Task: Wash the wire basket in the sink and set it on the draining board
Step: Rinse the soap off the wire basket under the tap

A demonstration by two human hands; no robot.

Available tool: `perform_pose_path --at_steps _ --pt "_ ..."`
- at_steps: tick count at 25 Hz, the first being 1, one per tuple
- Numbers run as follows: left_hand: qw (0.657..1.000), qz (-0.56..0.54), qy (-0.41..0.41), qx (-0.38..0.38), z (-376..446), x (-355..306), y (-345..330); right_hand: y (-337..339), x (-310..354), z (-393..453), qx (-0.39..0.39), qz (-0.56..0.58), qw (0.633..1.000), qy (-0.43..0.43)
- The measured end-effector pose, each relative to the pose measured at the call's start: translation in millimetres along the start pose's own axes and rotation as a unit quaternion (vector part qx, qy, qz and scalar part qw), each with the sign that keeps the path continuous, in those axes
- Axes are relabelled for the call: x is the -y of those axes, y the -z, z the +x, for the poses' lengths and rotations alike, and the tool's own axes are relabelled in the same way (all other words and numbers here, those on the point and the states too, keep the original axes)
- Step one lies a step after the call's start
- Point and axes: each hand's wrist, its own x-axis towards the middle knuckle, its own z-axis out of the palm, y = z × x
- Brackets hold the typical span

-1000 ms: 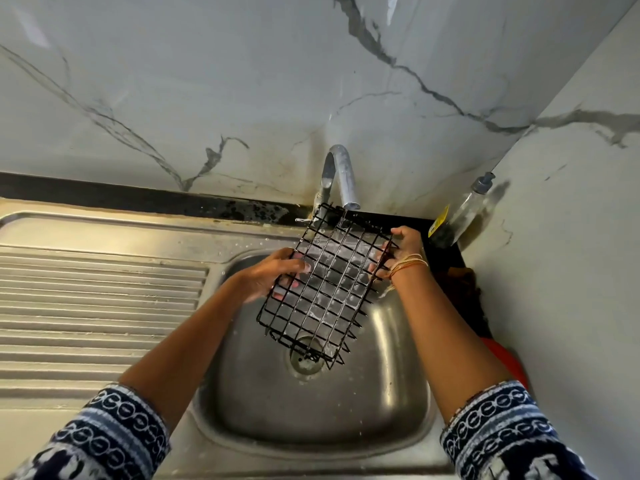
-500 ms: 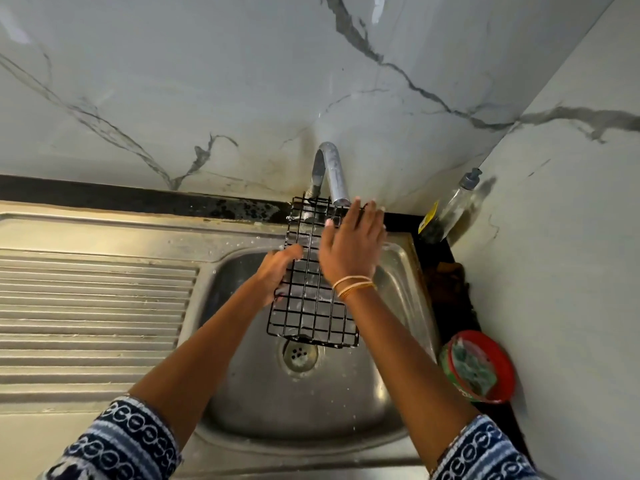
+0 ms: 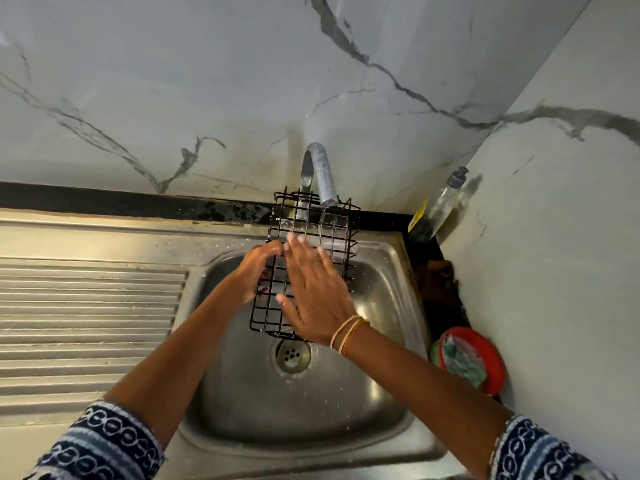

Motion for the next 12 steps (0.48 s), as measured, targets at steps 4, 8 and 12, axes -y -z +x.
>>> perform_pose_path --at_steps 4,8,12 --pt "0.999 -0.010 0.029 -0.024 3 2 -3 9 -50 23 -0.039 -0.003 0.993 -0.110" --pt "0.999 -0.026 0.034 -0.020 8 0 -3 2 -23 19 -0.034 0.033 0.992 -0.115" --pt "0.999 -0.028 0.022 -0.011 7 5 -1 -2 -32 2 -0.009 -0.006 1.000 0.018"
